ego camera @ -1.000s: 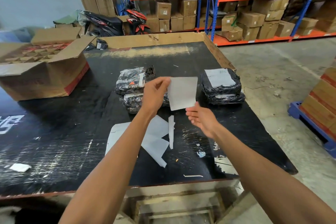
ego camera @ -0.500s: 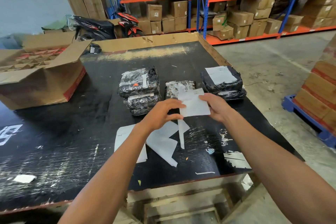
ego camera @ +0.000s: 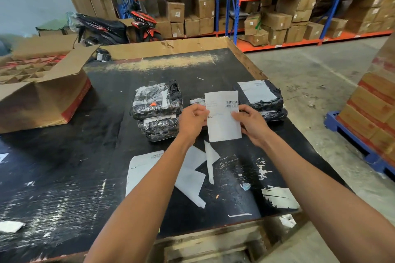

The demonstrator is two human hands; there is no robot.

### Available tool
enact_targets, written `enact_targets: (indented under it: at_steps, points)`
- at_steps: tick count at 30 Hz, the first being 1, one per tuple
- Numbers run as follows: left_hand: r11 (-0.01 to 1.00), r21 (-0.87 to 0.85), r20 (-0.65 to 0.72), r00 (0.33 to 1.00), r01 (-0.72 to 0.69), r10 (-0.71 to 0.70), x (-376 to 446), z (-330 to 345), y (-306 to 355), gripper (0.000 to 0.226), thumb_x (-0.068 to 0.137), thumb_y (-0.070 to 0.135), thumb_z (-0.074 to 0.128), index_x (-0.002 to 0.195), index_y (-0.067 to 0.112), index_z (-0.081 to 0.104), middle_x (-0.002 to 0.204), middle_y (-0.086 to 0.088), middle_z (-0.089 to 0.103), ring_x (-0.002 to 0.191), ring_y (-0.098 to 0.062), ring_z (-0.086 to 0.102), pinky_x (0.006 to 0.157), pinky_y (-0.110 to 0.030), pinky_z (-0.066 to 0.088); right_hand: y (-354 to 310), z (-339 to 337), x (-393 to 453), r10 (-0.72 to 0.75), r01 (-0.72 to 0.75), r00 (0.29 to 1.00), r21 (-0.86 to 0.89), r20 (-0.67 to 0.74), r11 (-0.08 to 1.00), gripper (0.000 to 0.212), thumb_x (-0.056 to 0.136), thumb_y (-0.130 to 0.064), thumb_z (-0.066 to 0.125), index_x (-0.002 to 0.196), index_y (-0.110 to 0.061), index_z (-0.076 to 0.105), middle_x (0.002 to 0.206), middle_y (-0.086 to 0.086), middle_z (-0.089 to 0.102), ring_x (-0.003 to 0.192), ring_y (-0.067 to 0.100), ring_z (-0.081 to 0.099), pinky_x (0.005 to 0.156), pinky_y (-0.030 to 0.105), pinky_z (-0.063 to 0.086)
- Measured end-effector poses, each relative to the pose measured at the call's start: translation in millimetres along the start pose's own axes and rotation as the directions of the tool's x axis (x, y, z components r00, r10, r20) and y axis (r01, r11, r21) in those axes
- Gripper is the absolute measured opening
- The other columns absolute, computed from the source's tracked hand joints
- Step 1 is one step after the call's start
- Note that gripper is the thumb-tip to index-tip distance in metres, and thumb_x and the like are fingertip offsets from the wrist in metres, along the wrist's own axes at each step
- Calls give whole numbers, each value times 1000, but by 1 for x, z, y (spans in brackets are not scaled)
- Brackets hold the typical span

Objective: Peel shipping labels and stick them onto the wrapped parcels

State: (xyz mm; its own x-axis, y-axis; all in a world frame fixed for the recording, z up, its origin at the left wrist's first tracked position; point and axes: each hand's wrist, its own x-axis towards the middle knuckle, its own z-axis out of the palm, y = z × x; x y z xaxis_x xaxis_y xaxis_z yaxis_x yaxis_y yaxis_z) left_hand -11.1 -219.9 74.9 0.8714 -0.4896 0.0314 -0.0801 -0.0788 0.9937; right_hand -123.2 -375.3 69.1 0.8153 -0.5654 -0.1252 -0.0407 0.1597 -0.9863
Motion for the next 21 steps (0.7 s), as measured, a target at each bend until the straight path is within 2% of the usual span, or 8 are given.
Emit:
enact_targets:
  at_steps: [3, 5, 8, 10, 13, 15, 17, 21]
  points:
    - [985, 164, -127, 990, -46, 67, 20, 7, 2, 11, 92, 10, 63, 83, 9, 69, 85, -11, 73, 84, -24, 70, 80, -44, 61, 0, 3, 22, -63, 61, 998, -93, -27, 994, 18, 99, -4, 58, 116, -8, 60, 107, 2, 69, 93, 16, 67, 71, 26, 60]
    - [975, 218, -182, 981, -32, 72, 31, 11, 6, 16, 92, 11, 60, 79, 17, 67, 82, -3, 71, 87, -23, 68, 83, -43, 59, 0, 5, 38, -95, 89, 995, -183, -23, 979, 19, 98, -4, 60, 113, -15, 62, 107, -2, 69, 98, 14, 67, 81, 32, 59]
    - [968, 249, -242, 968, 3, 60, 50, 14, 12, 14, 91, 7, 58, 83, 15, 66, 76, 1, 64, 81, -21, 63, 78, -35, 54, -1, 5, 61, -130, 126, 991, -277, 3, 953, 23, 94, -3, 63, 109, -20, 62, 102, 1, 69, 99, 17, 67, 82, 34, 58]
    - [960, 279, -224, 973, 19, 46, 63, 17, 14, 10, 89, 3, 58, 90, 10, 64, 79, -4, 61, 75, -18, 57, 68, -31, 49, -3, 5, 74, -133, 134, 991, -297, 24, 946, 23, 93, -4, 65, 109, -21, 60, 100, 2, 68, 99, 19, 68, 82, 35, 59]
    - [929, 368, -181, 983, 30, 41, 78, 22, 13, 14, 88, 1, 58, 100, 6, 61, 92, -11, 65, 78, -19, 57, 62, -29, 48, 0, 5, 96, -107, 117, 993, -323, 48, 939, 25, 92, -7, 68, 112, -19, 59, 104, 3, 70, 99, 21, 69, 87, 40, 59]
    - [920, 390, -185, 982, 37, 39, 85, 24, 11, 13, 88, 1, 58, 100, 6, 59, 88, -7, 63, 78, -19, 57, 59, -27, 46, 5, 4, 107, -96, 111, 994, -343, 59, 933, 27, 91, -7, 69, 114, -18, 60, 103, 3, 70, 99, 22, 69, 89, 44, 59]
    - [912, 407, -204, 978, 54, 33, 90, 25, 6, 10, 89, 3, 58, 97, 8, 57, 84, -2, 60, 78, -18, 56, 62, -29, 46, 11, 4, 113, -93, 115, 993, -363, 78, 925, 28, 91, -7, 70, 115, -18, 60, 101, 0, 69, 99, 21, 69, 91, 43, 58]
    - [894, 436, -228, 974, 107, -5, 98, 26, -6, 9, 89, 5, 59, 97, 9, 57, 93, -7, 63, 86, -23, 59, 69, -35, 49, 19, 7, 121, -92, 124, 991, -393, 98, 911, 30, 90, -5, 71, 115, -18, 59, 101, -2, 68, 100, 21, 67, 85, 34, 56]
